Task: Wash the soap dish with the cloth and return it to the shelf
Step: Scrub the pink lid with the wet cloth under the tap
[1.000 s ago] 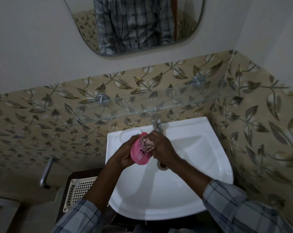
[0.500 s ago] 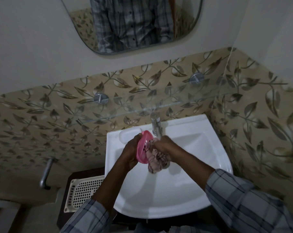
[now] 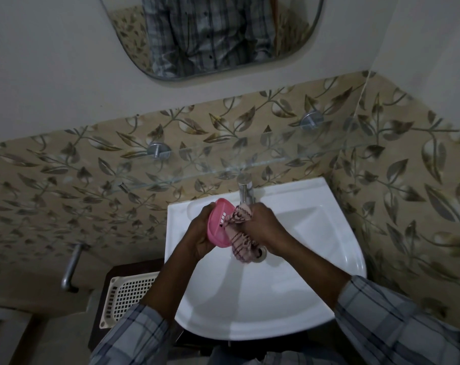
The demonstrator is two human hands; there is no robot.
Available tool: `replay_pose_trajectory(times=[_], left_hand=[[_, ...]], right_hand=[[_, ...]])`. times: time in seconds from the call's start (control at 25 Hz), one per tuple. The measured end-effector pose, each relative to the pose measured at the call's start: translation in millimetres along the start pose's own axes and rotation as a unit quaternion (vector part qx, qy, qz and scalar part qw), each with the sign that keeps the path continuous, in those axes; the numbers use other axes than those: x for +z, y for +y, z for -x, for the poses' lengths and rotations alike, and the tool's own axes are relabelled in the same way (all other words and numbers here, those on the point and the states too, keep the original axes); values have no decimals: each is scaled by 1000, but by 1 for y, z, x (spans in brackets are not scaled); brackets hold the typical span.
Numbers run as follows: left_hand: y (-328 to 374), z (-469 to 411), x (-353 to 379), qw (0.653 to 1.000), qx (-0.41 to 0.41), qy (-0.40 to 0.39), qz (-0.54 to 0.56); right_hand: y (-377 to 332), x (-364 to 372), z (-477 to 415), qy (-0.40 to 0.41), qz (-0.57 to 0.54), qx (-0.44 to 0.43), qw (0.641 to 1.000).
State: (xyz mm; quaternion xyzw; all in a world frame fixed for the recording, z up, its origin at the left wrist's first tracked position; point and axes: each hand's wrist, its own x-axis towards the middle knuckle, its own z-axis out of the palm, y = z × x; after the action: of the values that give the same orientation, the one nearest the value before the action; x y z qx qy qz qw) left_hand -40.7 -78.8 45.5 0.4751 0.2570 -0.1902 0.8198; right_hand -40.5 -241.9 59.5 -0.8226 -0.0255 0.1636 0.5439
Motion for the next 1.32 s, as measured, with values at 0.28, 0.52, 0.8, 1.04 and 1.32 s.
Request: replay_pose_trajectory(times=[0.28, 0.52, 0.8, 1.04, 1.32], left_hand=[[7, -3, 4, 998, -63, -5, -12], [9, -5, 0, 996, -90, 2, -20], [12, -3, -12, 992, -121, -26, 3], [17, -3, -6, 987, -145, -68, -6], [19, -5, -19, 987, -147, -69, -3]], right_hand=[[38, 2, 16, 0, 178, -364, 914], [38, 5, 6, 22, 144, -336, 931], [28, -20, -10, -3, 119, -233, 965], [36, -8, 3, -65, 196, -460, 864], [32, -8, 0, -67, 205, -445, 869]])
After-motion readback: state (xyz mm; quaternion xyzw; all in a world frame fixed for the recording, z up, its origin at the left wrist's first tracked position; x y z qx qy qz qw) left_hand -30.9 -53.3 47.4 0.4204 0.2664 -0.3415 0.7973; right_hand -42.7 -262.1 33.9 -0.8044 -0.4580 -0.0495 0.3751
